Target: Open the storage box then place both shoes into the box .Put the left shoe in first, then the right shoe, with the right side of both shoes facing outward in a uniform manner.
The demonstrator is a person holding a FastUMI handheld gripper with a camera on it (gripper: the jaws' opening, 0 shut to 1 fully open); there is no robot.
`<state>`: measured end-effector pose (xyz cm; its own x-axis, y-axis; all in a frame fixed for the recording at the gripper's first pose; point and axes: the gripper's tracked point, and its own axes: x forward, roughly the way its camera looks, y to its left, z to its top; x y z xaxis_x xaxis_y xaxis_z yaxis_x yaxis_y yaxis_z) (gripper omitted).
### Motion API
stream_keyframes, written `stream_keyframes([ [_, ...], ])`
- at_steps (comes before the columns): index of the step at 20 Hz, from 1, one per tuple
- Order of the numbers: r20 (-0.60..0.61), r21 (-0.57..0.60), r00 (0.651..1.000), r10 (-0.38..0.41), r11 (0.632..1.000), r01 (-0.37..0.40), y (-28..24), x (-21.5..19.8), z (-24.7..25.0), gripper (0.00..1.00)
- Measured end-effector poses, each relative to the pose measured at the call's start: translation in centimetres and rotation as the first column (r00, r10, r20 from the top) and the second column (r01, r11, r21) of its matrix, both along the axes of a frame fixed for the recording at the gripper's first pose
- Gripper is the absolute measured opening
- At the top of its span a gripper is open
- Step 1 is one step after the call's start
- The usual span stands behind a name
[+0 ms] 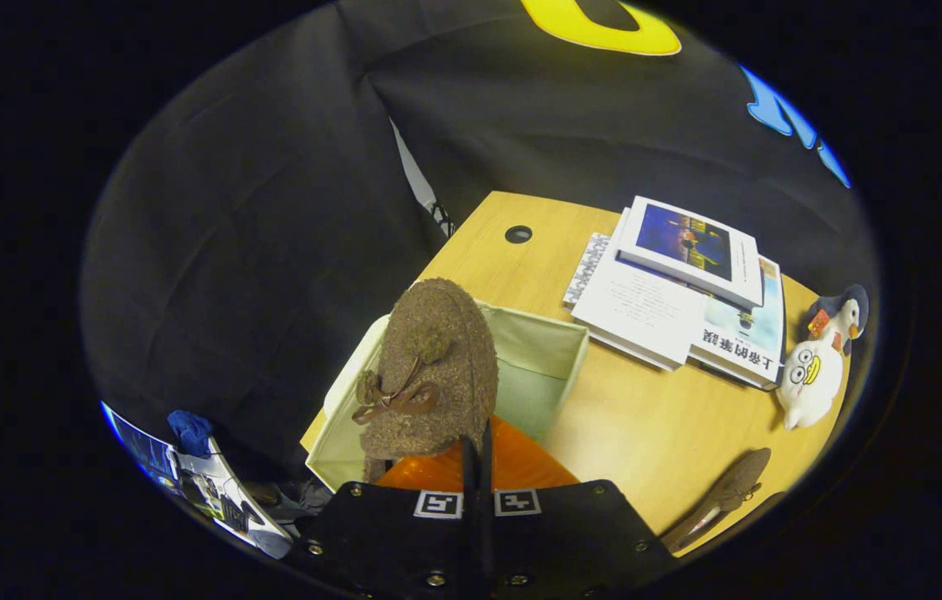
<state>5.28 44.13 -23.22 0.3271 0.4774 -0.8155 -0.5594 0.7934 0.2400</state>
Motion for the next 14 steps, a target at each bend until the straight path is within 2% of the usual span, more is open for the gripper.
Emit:
stream_keyframes([
  [4,-0.022,-0.060,0.999,0.026,0.998,-0.028,2.1,-0.4,-3.3,0.00],
  [10,-0.042,-0.091,0.998,0.054,0.994,-0.058,3.7,-1.8,-5.3,0.00],
  [11,-0.042,-0.087,0.997,0.071,0.993,-0.074,4.5,-2.2,-5.4,0.03],
  [13,-0.030,-0.064,0.994,0.104,0.992,-0.106,4.7,-2.4,-4.9,0.22],
  [14,-0.024,-0.042,0.994,0.107,0.993,-0.108,4.9,-2.4,-4.7,0.42],
])
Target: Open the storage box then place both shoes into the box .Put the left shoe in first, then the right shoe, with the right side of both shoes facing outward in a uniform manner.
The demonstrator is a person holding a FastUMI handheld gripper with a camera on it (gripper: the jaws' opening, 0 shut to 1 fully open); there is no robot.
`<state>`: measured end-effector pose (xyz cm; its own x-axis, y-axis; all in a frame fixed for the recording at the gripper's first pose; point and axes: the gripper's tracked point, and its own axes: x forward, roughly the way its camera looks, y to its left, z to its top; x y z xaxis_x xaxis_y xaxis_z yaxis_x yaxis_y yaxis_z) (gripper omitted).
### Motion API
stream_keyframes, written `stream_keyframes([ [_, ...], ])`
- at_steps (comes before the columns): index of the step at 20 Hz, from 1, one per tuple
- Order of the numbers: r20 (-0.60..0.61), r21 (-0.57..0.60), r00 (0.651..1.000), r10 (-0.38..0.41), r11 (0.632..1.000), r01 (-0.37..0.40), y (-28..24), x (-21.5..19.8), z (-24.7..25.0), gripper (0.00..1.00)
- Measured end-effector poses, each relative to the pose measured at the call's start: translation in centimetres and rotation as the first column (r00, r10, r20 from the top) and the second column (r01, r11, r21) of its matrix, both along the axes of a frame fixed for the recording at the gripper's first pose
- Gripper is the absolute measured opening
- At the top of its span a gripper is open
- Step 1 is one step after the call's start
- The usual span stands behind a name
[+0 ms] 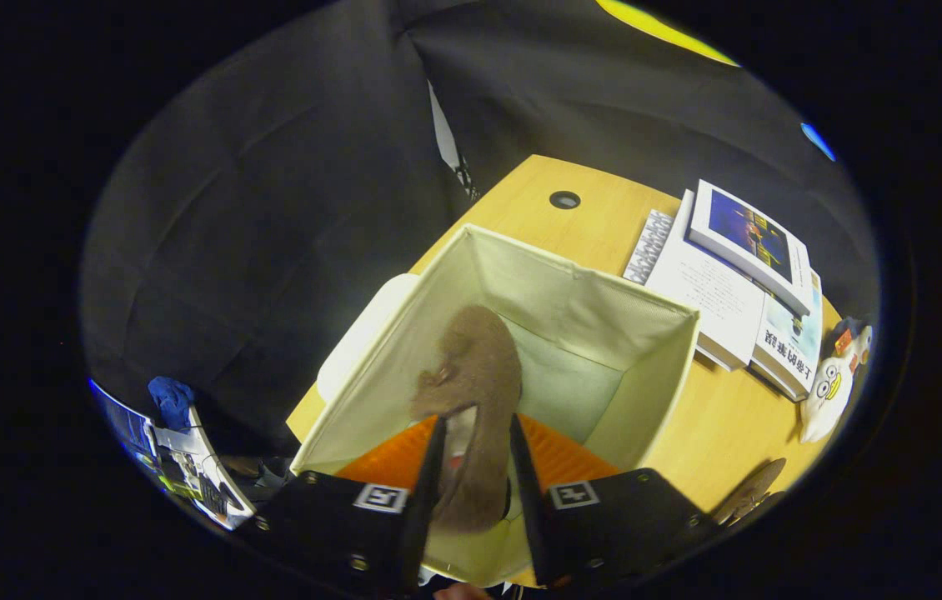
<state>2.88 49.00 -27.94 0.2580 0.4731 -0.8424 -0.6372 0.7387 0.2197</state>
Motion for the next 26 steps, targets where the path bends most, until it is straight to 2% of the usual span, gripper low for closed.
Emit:
stream_keyframes([
  [3,0.030,0.025,0.999,-0.014,1.000,0.013,-0.9,0.6,1.8,0.99],
  [7,0.028,0.071,0.998,-0.057,0.996,0.055,-3.0,1.3,3.8,0.99],
  [12,0.075,0.108,0.993,-0.096,0.990,0.087,-8.3,2.2,6.6,0.99],
  [15,0.114,0.090,0.986,-0.117,0.990,0.107,-12.4,2.8,6.6,0.99],
  [22,0.137,0.099,0.964,-0.228,0.971,0.216,-21.5,2.9,6.2,0.99],
  [26,0.123,0.057,0.951,-0.283,0.959,0.278,-27.0,2.3,4.2,0.99],
])
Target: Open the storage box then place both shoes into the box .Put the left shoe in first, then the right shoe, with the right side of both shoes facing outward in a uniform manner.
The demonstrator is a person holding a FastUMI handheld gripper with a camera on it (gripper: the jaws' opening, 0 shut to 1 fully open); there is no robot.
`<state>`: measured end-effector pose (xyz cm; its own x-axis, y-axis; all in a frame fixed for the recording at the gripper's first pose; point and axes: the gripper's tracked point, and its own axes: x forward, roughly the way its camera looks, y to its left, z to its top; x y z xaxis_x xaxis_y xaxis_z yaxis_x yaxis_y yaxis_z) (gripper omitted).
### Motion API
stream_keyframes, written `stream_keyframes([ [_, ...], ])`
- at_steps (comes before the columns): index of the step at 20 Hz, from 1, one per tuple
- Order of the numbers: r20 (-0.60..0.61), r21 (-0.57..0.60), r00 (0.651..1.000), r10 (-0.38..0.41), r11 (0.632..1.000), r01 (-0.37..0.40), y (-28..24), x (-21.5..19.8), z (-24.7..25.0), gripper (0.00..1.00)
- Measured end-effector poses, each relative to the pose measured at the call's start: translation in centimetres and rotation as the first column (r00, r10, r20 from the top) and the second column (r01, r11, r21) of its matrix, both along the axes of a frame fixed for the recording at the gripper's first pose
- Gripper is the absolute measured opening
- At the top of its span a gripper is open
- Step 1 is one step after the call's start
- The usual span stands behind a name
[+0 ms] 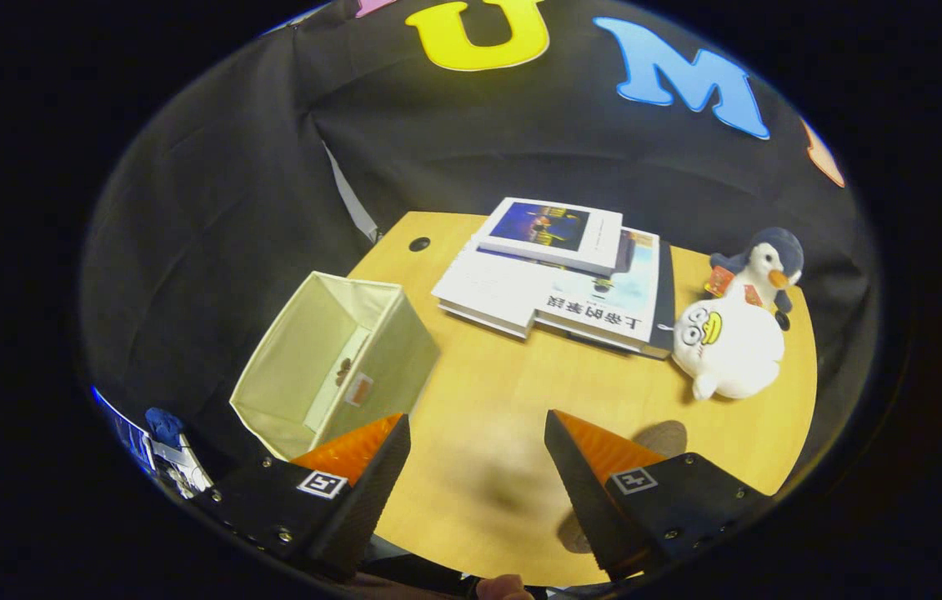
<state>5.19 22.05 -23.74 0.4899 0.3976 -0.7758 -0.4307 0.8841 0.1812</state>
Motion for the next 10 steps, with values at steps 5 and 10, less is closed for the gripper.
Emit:
stream_keyframes([
  [5,-0.002,-0.001,0.997,-0.076,0.997,0.076,-5.2,-0.3,-1.7,0.99],
  [10,-0.005,-0.051,0.984,-0.180,0.982,0.180,-11.7,-0.2,-4.2,0.99],
])
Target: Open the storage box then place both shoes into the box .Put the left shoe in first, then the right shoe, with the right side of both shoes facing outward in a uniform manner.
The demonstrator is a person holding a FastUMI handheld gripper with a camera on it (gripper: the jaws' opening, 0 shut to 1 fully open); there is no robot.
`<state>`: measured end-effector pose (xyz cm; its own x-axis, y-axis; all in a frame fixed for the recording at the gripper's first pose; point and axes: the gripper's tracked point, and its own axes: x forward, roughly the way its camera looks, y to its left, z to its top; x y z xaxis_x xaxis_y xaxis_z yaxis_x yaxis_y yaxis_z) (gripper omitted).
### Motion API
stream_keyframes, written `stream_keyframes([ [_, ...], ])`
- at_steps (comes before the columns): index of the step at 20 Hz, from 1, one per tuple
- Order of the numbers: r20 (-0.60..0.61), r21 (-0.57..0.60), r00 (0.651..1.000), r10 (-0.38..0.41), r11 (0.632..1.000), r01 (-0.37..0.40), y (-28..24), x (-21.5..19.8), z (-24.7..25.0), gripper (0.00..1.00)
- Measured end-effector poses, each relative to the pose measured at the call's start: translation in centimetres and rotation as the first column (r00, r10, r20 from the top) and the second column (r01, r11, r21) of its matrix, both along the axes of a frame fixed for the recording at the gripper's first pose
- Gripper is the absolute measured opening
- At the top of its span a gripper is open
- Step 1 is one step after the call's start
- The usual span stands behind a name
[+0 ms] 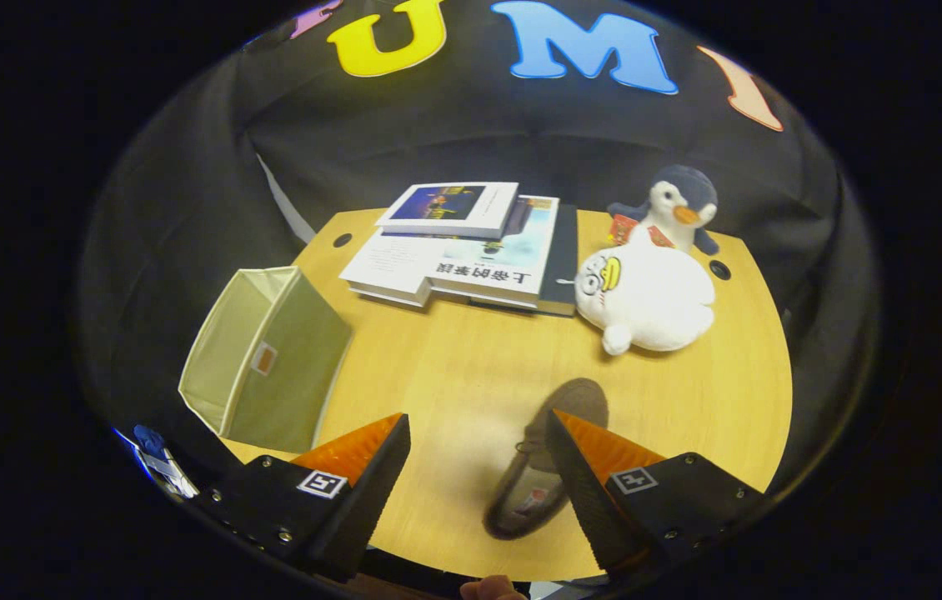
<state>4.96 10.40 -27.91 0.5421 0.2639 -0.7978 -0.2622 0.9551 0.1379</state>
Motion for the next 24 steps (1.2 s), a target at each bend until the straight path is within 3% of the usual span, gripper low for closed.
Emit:
stream_keyframes([
  [7,-0.118,-0.042,0.980,-0.163,0.986,0.159,-7.2,-2.3,-5.1,0.99],
  [15,-0.229,-0.090,0.952,-0.205,0.978,0.189,-9.1,-3.6,-10.1,0.99],
  [20,-0.259,-0.130,0.938,-0.232,0.970,0.205,-9.3,-2.2,-12.8,0.99],
  [21,-0.251,-0.138,0.939,-0.234,0.969,0.205,-9.3,-1.7,-13.1,0.97],
  [23,-0.271,-0.111,0.938,-0.217,0.975,0.194,-8.2,-1.3,-14.0,0.82],
  [24,-0.286,-0.098,0.935,-0.208,0.977,0.187,-7.6,-1.4,-14.4,0.64],
])
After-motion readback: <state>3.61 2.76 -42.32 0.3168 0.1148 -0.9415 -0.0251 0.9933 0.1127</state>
